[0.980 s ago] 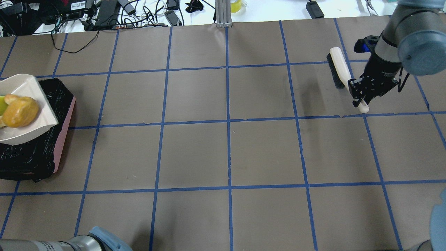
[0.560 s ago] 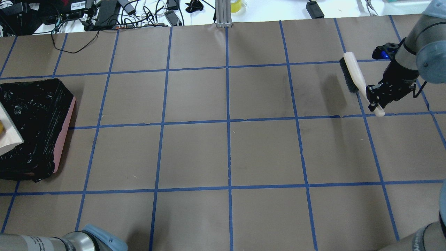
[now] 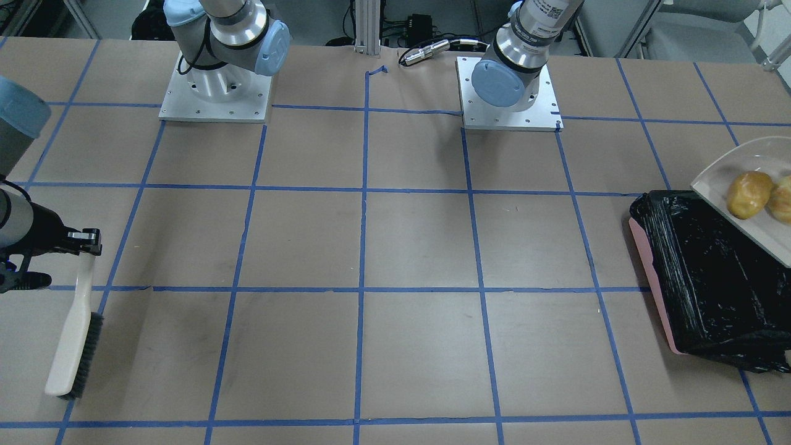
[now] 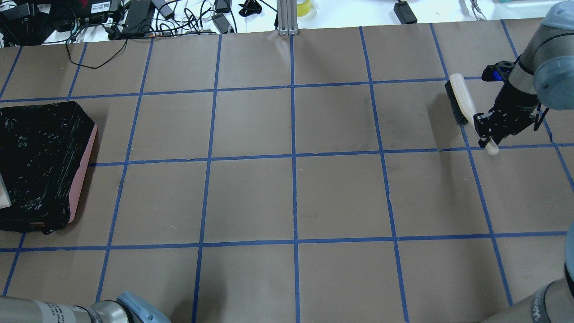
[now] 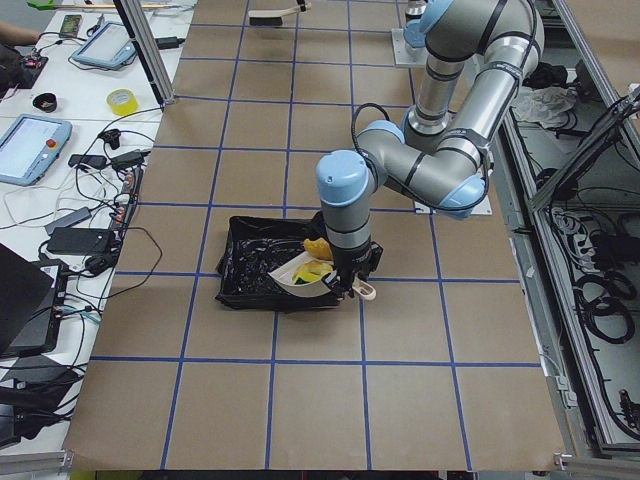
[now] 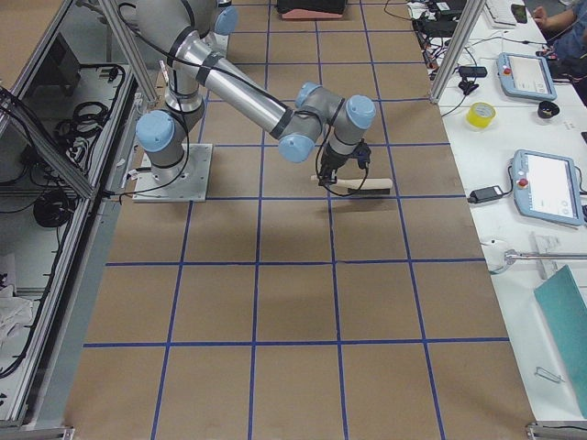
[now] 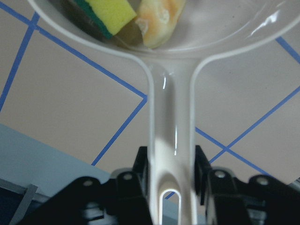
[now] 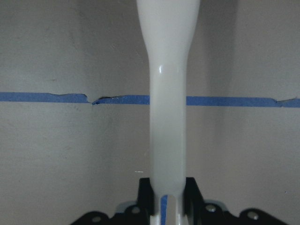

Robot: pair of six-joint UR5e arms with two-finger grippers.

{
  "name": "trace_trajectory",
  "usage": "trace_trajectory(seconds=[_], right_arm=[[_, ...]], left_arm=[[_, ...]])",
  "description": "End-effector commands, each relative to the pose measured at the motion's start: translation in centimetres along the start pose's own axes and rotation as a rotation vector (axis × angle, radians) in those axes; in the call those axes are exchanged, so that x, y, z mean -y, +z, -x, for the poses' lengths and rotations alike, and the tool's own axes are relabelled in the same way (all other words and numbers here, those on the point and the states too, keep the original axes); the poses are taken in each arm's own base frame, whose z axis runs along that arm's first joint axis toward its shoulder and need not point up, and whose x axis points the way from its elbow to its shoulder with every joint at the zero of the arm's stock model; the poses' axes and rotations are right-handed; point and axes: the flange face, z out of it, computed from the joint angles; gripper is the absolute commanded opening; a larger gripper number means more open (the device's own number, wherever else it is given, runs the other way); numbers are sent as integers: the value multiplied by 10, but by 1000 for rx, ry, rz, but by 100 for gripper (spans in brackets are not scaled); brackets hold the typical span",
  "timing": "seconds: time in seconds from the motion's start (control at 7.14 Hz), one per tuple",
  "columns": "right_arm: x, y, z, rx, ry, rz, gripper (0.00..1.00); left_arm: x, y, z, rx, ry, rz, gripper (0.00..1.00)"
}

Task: Sweep and dump trash into bin
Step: 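Tilt the dustpan with the left gripper to dump items into the bin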

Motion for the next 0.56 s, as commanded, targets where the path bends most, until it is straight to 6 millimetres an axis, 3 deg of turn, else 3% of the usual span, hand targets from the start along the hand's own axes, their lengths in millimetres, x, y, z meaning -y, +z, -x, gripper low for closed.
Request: trace_trajectory(seconds=[0.0,0.28,0.42], right_arm=[[1,4,-2,-10,-3,14,0],[5,11,-3,-5,-5,23,6],[6,11,-3,-3,-3,17,32]], left_arm=[[39,-11,16,29,113,198,0],[75,-26,14,91,185,334,0],[103,-37,11,94,228,390,0]])
